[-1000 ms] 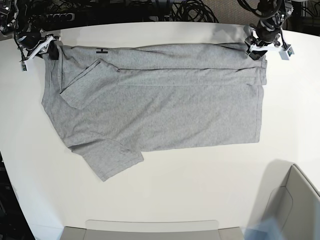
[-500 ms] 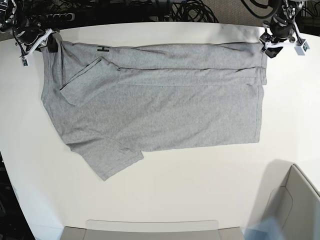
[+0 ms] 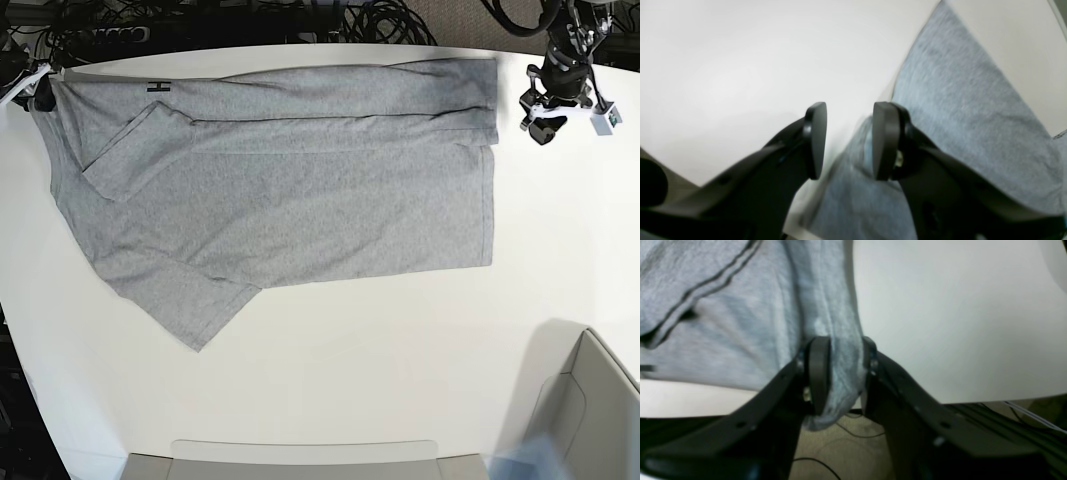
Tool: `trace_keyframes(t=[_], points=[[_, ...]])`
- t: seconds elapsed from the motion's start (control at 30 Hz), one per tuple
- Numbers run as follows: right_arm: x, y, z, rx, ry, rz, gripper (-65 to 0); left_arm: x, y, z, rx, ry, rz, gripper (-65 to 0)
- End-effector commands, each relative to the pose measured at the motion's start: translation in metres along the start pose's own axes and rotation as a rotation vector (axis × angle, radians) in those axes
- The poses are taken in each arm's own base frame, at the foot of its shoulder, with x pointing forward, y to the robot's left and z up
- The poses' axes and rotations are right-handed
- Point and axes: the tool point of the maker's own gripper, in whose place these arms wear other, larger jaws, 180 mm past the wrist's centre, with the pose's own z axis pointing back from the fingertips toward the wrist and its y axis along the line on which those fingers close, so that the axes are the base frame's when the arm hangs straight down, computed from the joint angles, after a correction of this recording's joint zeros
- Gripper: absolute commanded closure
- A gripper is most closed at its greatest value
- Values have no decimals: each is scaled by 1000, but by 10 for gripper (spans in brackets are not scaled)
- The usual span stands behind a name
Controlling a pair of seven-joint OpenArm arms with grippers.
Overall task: Fold the T-shirt properly
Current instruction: 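Lower the fabric and open both grippers, raising them away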
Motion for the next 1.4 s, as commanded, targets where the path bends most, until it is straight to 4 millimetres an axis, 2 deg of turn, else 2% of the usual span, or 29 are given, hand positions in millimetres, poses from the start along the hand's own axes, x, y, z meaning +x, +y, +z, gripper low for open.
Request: trace_keyframes(t=[0.0,0.13,0.33,0.4,0.47,0.53,0.77,0.93,1.1,1.37], points=[[6,4,2,14,0,25,-155,14,-6,1,-16,-32,-44,-235],[-6,11,1,24,53,18,-157,29,-12,-1,-34,-41,-122,-235],[-4,9,1,15,56,19,-157,42,-20,-4,-52,-69,-136,-235],[-5,5,2,13,75,35,-157,43,-20,-4,-53,-71,-135,-235],[-18,4,-1,15,122,38,-157,42,-21,-4,-54,-72,-132,-235],[-22,2,-5,-2,150,63,-157,42,-21,-4,-56,-72,-130,-235],[-11,-10,-14,-88,155,149,-157,32,-21,-4,-53,-65,-77,-235],[-2,-11,-17,-97,138,162,-157,25,-22,-6,-55,-52,-58,-235],[14,-6,-13,-100,101,201,-157,33,-30,-8,-74,-74,-51,-235],[19,2,-9,-89,89,235,-154,33,-30,-9,-73,-74,-50,-235]])
